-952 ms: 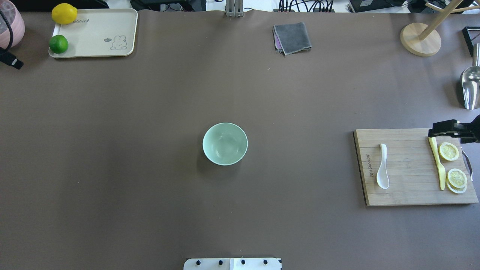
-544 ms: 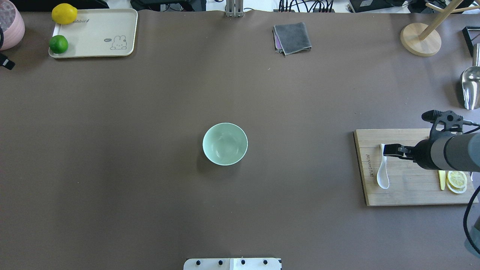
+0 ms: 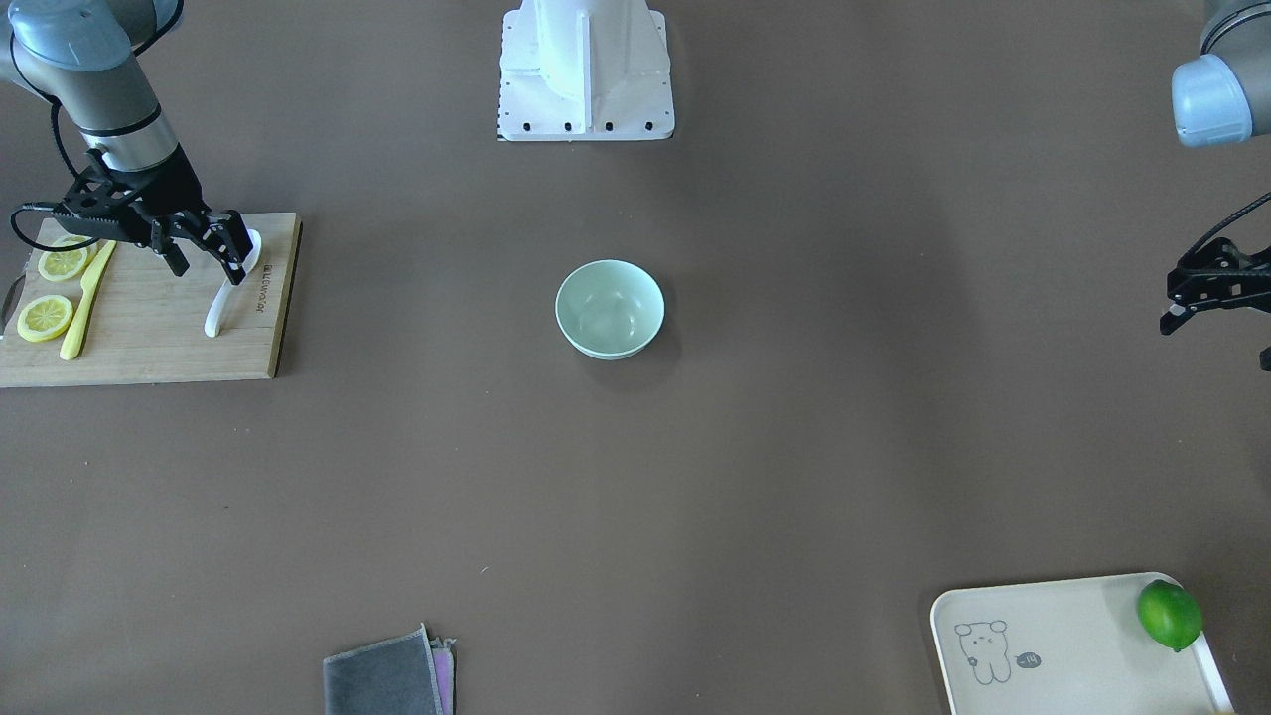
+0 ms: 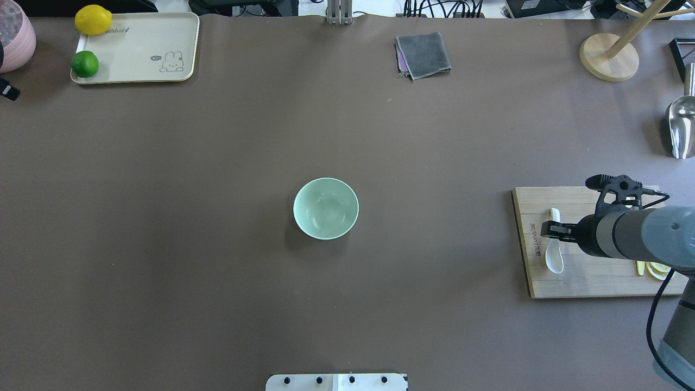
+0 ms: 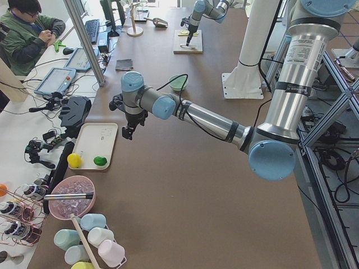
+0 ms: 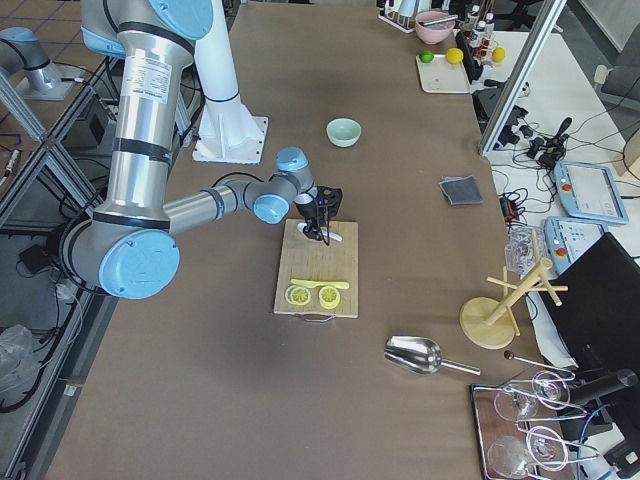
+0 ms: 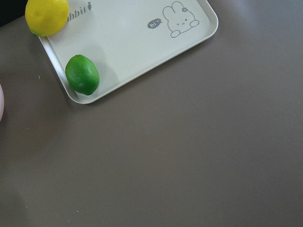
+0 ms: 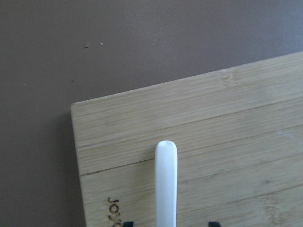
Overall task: Place spoon in bowl
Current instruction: 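Lower the right gripper onto the white spoon on the cutting board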
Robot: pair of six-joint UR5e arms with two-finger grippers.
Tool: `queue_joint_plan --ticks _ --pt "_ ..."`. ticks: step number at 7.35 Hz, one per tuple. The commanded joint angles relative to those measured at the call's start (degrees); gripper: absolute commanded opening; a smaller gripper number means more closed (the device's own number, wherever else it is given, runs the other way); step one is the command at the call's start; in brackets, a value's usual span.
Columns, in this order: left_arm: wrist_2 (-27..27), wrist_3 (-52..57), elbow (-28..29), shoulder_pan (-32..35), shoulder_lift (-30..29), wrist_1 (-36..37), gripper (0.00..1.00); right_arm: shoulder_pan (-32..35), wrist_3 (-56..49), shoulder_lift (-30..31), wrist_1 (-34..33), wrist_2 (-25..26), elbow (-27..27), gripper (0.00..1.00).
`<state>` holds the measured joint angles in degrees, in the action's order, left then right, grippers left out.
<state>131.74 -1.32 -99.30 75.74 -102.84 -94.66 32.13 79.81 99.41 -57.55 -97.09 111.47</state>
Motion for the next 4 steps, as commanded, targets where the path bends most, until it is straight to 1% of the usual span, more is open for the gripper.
queue_joint_plan --ticks 1,3,4 --pt "0.0 0.0 0.0 -0.1 0.0 0.0 0.99 0.1 0.3 -3.6 -0.3 0.1 -2.7 0.61" --pt "0.0 -0.6 0.0 -0.2 0.0 0.0 0.99 0.7 0.2 -1.9 -0.2 0.0 -1.8 0.61" --pt "0.0 -0.7 0.0 -0.2 -0.1 0.0 0.99 0.9 0.2 -1.9 -0.2 -0.1 -1.5 0.58"
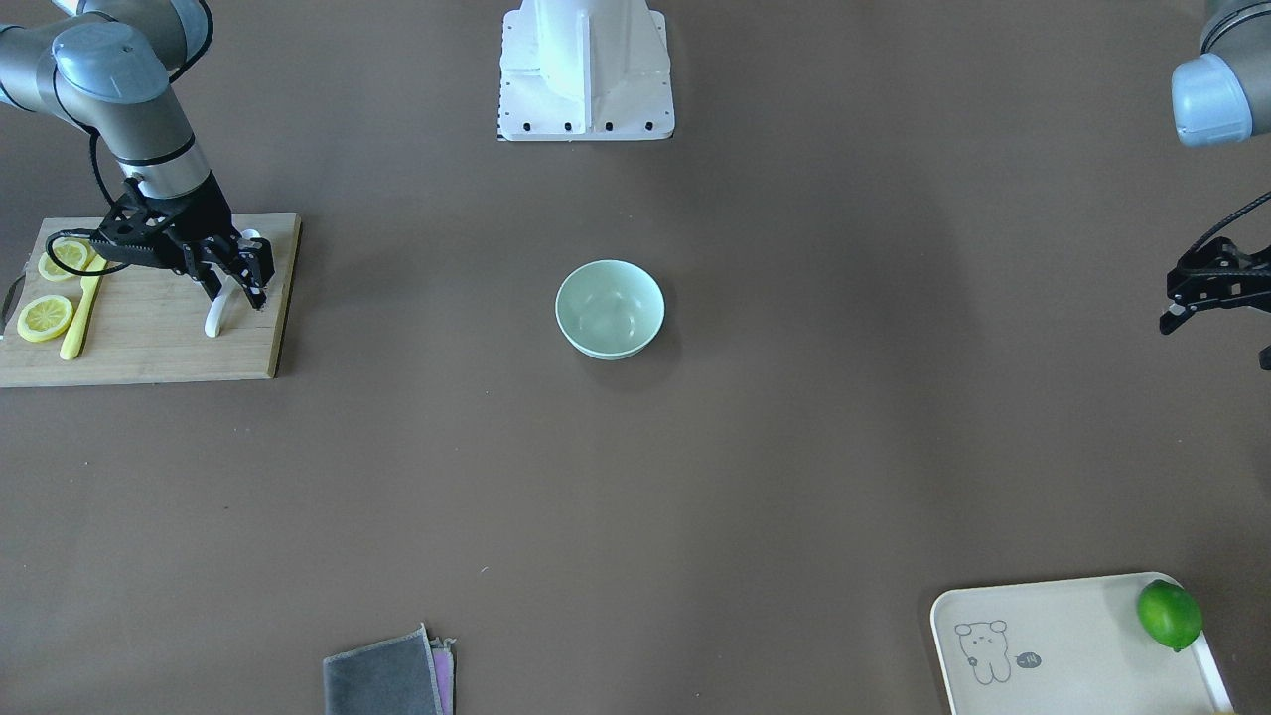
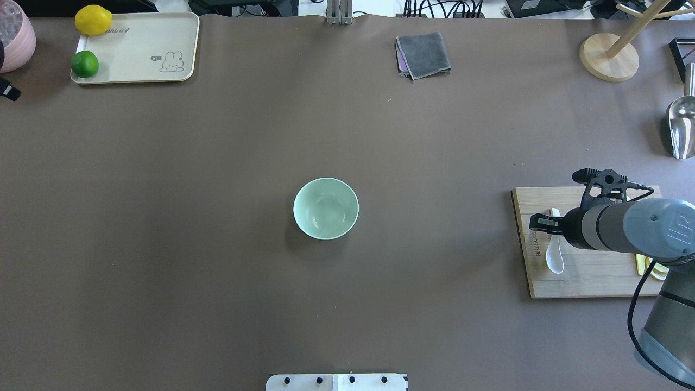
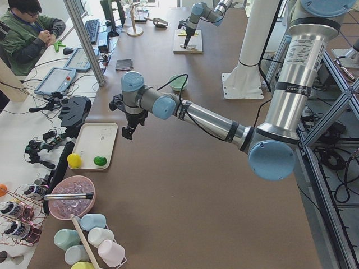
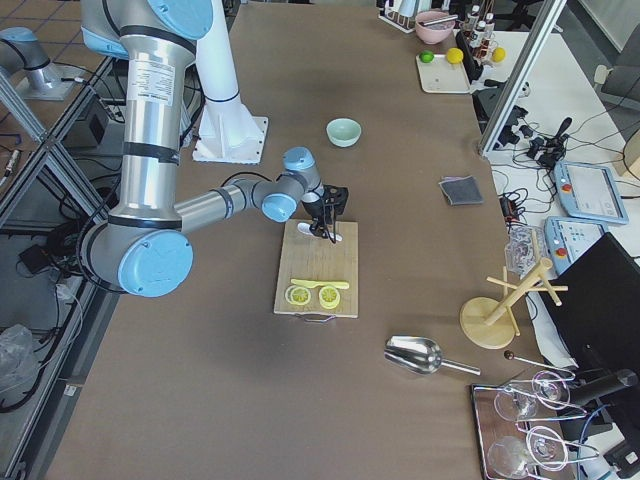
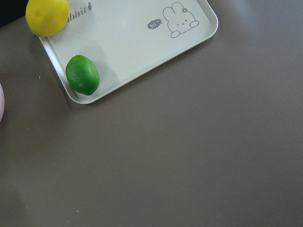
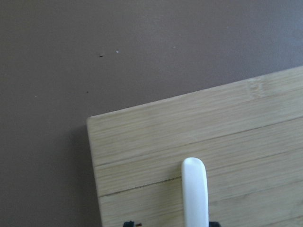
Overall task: Place spoon in bowl
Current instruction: 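Grasp the white spoon and carry it toward the pale green bowl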
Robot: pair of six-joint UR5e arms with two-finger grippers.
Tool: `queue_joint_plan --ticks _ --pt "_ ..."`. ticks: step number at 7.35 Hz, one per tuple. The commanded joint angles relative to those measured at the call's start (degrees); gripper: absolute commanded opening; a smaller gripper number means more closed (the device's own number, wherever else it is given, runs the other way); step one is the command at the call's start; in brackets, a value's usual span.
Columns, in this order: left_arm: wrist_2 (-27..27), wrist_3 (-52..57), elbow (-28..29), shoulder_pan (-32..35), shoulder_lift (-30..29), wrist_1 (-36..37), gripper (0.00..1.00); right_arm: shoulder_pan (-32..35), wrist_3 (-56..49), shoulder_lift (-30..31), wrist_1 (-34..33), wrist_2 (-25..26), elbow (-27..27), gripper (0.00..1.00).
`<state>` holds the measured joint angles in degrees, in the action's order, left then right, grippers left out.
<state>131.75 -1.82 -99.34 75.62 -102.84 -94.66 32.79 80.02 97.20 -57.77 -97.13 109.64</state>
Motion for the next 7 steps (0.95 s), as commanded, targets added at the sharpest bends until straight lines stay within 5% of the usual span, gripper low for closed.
queue_joint_plan --ticks 1,2,3,6,7 --pt "0.0 -0.3 0.0 0.0 -0.1 0.0 0.99 0.3 0.0 0.3 0.0 0.0 0.4 0.51" --pt "0.0 -0.4 0.0 0.0 -0.1 0.0 0.99 0.3 0.0 0.3 -0.1 -0.1 0.4 0.33" --pt "-0.1 -0.4 0.1 -0.1 -0.1 0.0 0.99 0.3 0.0 0.3 -0.1 -0.2 0.5 0.03" --pt "0.0 -0.4 0.3 -0.1 -0.1 0.0 0.99 0.6 0.0 0.1 -0.7 -0.4 3.1 0.0" --pt "0.0 -0.4 0.3 -0.1 -0.1 0.0 0.99 1.1 0.0 -1.7 -5.7 -0.8 6.1 0.0"
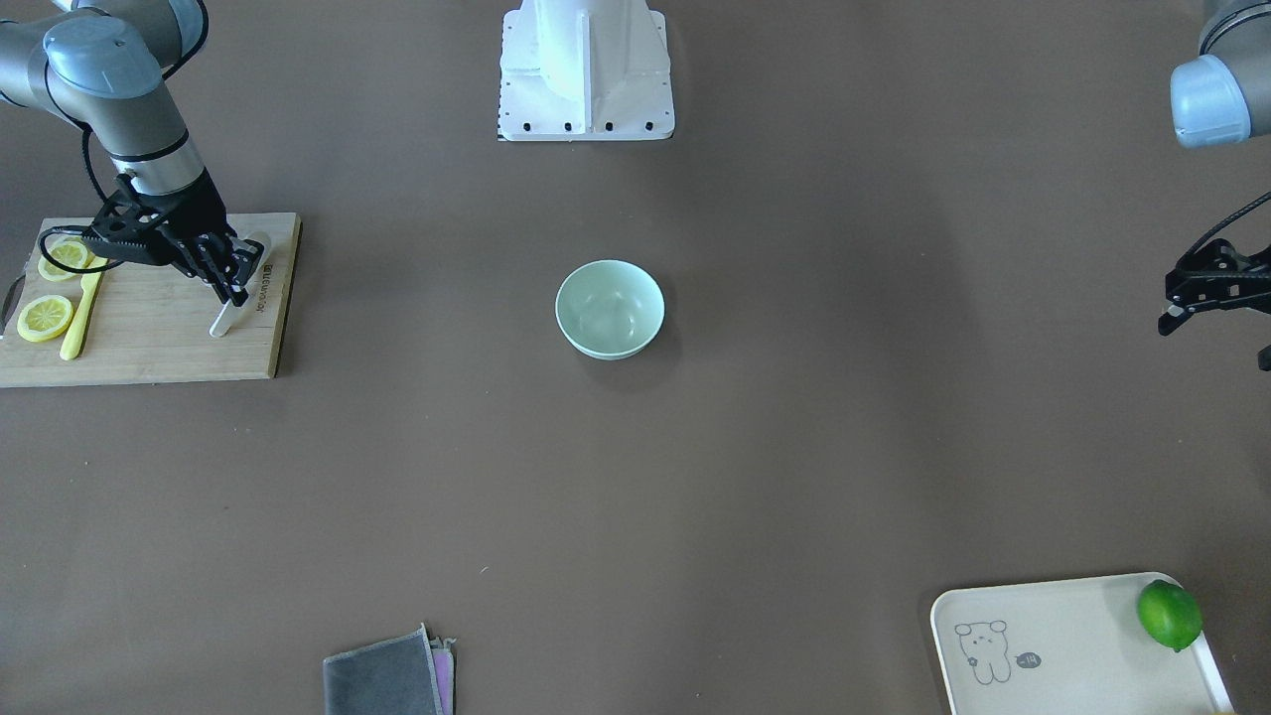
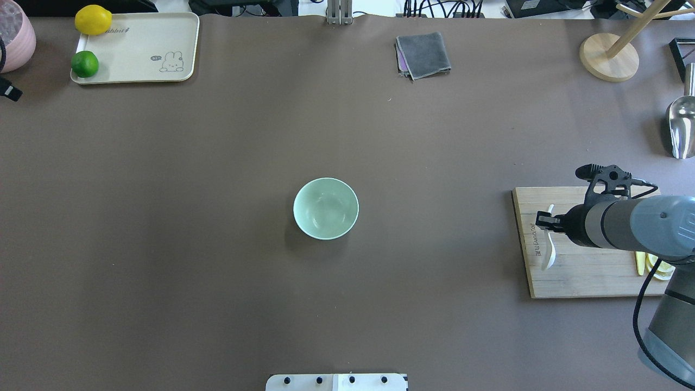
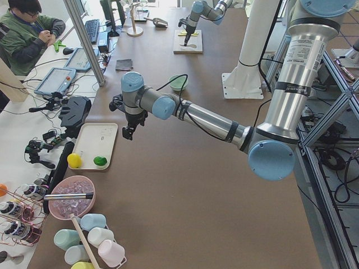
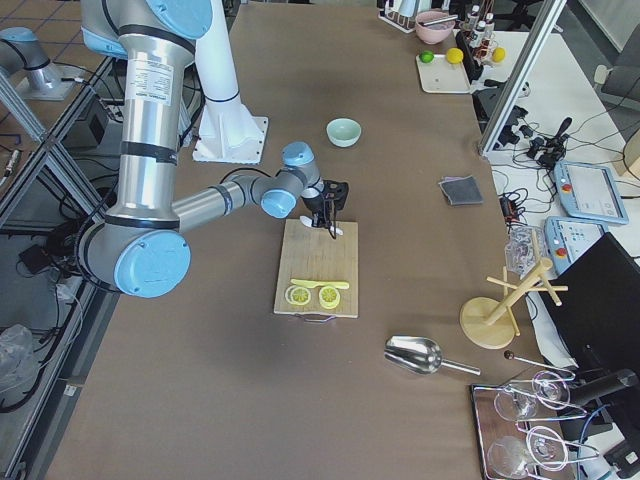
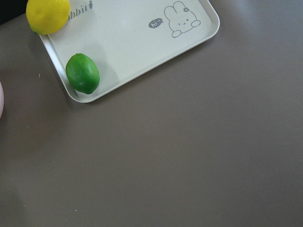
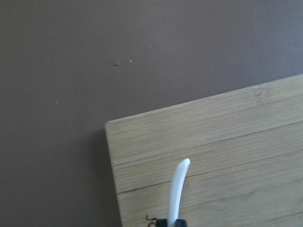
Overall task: Place spoon in bowl
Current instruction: 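Grasp the white spoon and carry it toward the pale green bowl, then lower the spoon into the bowl and open the right gripper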
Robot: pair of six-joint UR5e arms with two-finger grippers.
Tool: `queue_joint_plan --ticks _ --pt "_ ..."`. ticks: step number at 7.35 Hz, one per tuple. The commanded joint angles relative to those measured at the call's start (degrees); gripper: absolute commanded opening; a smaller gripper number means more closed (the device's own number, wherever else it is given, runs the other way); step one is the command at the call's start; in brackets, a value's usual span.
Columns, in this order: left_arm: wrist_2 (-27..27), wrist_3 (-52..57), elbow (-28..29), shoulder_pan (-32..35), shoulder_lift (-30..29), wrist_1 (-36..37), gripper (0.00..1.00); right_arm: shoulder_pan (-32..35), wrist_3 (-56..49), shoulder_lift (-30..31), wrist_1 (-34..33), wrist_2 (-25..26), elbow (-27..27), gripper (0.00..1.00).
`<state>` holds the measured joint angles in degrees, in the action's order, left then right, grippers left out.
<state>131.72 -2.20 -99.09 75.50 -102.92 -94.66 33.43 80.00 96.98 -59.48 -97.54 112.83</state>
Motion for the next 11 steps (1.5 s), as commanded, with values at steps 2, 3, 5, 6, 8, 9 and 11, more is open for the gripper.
queue_joint_plan --ticks 2,3,5,6,8,9,11 --pt "0.0 0.1 0.1 0.0 0.1 0.0 0.99 -0.2 5.8 -18.2 -26.1 -0.3 4.4 0.0" --pt "0.1 0.1 0.0 0.0 0.1 0.0 0.99 -0.8 9.8 -25.6 -31.7 -0.1 3.0 0.0" --pt "0.1 0.1 0.1 0.0 0.1 0.0 0.99 -2.5 21.8 -37.8 -32.5 1.3 -6.2 0.0" --pt "0.1 0.1 0.1 0.0 0.1 0.0 0.99 -3.3 28.8 -44.4 -33.8 2.5 -12.1 0.0" --pt "0.2 0.1 -0.3 0.0 1.7 -0.6 0.99 -5.1 38.6 -56.5 -36.5 6.5 -22.3 0.0" --pt "0.2 0.1 -0.3 0.0 1.8 -0.6 0.99 -6.9 40.7 -57.8 -36.6 9.0 -23.8 0.0" --pt "0.2 0.1 0.1 -0.1 1.8 -0.6 0.99 -9.4 40.9 -57.3 -36.7 11.9 -23.5 0.17"
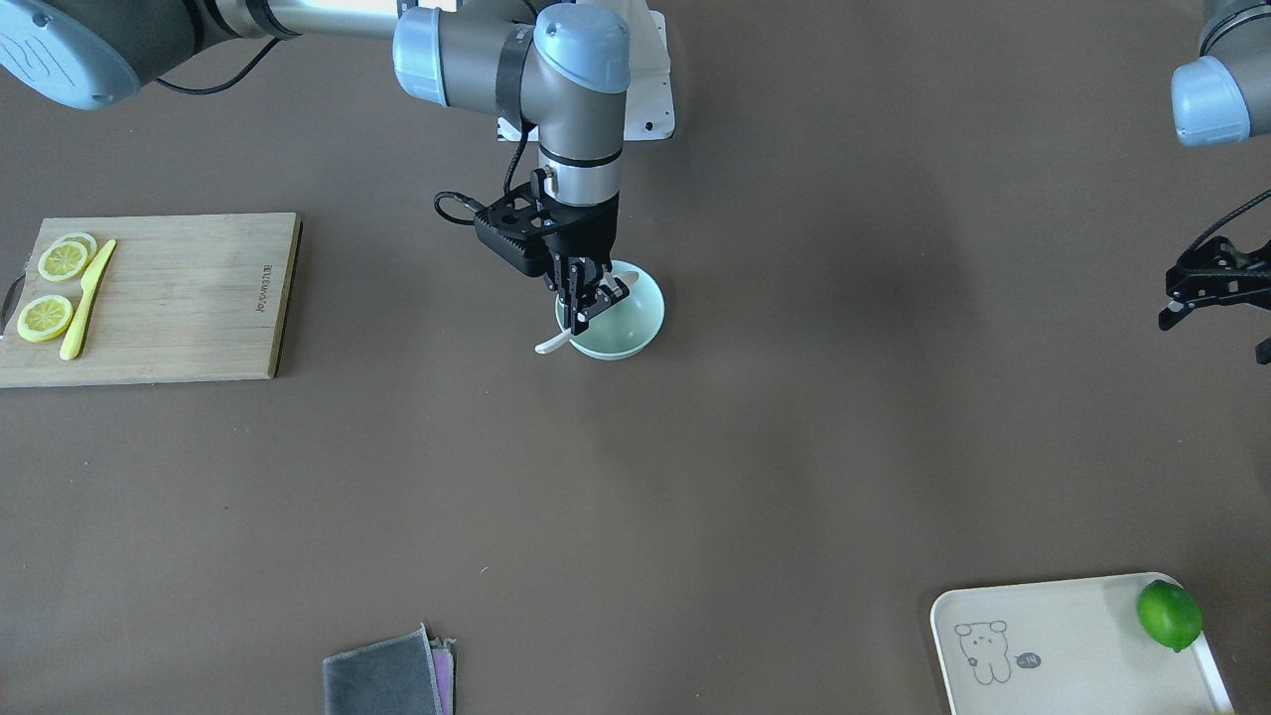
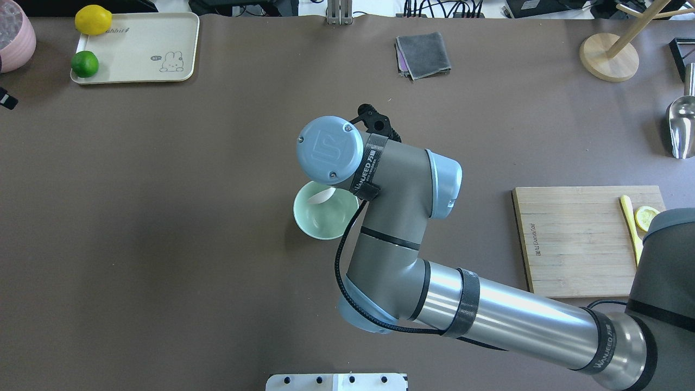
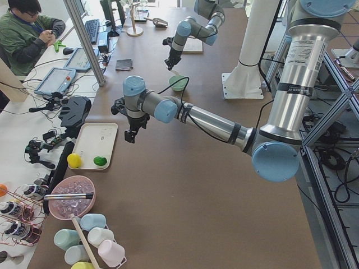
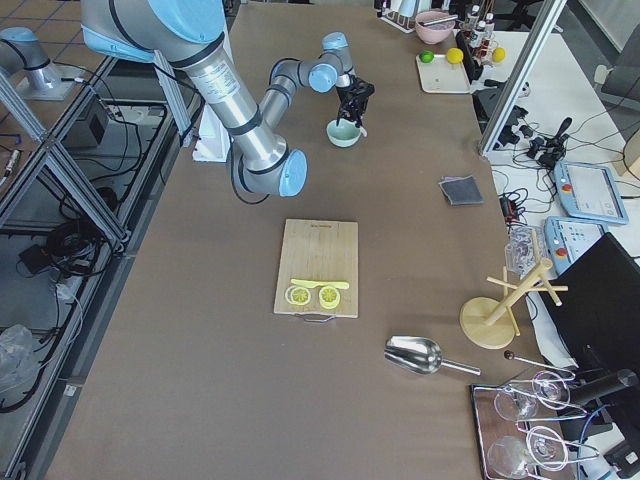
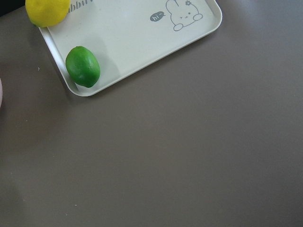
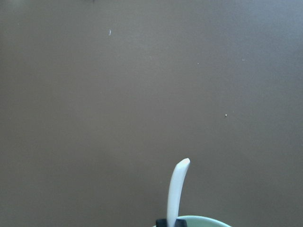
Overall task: Place spoon in bowl
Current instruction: 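Lower the spoon into the bowl and open the right gripper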
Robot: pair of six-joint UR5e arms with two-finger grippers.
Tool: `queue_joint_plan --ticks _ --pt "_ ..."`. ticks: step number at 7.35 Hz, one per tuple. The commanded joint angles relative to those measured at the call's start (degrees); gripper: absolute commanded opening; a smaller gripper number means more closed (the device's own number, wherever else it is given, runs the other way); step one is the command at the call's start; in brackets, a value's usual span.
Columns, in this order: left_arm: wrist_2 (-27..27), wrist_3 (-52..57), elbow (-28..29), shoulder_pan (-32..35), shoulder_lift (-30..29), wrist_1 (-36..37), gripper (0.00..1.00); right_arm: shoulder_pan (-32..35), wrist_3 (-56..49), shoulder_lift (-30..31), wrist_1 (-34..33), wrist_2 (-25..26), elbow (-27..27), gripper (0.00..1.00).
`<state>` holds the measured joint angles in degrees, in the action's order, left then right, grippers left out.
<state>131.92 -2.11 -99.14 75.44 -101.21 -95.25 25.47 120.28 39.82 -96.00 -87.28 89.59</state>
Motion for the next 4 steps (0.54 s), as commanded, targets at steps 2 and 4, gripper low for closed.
queue_joint_plan --ticks 2,4 --pt "0.0 0.0 0.2 0.0 0.0 0.0 0.99 -1.6 0.1 0.2 -2.2 1.7 0.5 0.58" --pt "0.0 0.0 0.2 0.0 0.0 0.0 0.99 -1.5 -4.5 0.0 -4.9 2.5 2.1 1.0"
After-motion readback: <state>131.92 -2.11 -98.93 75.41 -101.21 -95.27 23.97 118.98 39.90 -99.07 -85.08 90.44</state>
